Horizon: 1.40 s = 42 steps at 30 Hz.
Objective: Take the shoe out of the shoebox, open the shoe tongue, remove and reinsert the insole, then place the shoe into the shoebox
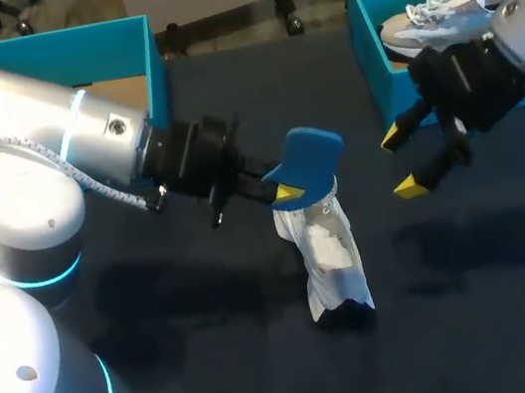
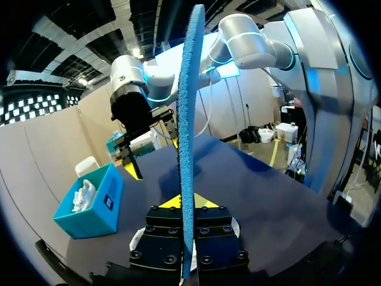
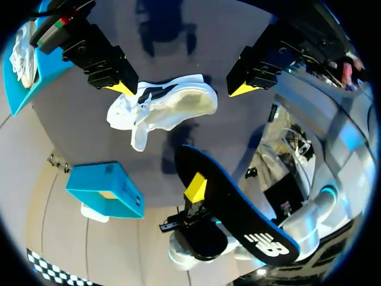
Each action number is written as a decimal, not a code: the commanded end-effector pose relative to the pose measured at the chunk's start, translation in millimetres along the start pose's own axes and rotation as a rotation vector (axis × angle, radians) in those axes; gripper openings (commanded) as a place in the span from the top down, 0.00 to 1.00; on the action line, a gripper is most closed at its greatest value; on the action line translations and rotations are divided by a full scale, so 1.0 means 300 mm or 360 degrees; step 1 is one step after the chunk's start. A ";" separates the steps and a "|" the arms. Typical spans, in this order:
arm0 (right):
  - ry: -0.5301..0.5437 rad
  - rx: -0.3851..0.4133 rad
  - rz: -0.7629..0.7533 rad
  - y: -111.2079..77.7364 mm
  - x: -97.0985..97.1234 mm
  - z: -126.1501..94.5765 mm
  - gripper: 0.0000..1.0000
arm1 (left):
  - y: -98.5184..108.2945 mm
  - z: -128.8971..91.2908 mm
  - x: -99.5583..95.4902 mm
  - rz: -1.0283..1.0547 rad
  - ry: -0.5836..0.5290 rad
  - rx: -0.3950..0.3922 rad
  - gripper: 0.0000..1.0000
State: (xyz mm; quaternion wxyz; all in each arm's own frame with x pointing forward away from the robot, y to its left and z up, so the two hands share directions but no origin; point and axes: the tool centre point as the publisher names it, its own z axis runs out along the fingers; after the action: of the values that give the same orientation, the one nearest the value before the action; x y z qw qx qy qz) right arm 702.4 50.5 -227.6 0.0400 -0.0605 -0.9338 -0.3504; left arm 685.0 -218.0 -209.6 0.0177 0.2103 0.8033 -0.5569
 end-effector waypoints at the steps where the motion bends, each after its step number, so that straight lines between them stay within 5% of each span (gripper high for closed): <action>1: 0.0013 -0.0016 -0.0072 -0.009 -0.013 0.057 0.00 | 0.013 0.025 0.024 -0.0007 -0.0022 -0.0006 1.00; 6: 0.0030 -0.0028 -0.0127 -0.005 0.000 0.116 0.00 | 0.018 0.030 0.036 -0.0034 -0.0039 -0.0009 1.00; 21: 0.0030 -0.0028 -0.0127 -0.005 0.000 0.116 0.00 | 0.089 0.076 0.064 0.0017 -0.0075 0.0000 1.00; 42: 0.0070 0.0183 -0.0267 -0.021 0.019 0.212 0.00 | 0.051 0.103 0.095 0.0009 -0.0081 0.0089 1.00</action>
State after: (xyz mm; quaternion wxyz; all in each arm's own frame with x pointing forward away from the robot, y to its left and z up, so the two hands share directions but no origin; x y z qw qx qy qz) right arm 694.1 83.1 -279.2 0.0359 0.0269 -0.9502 -0.3084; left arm 659.1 -233.3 -242.0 0.0328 0.1986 0.7872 -0.5829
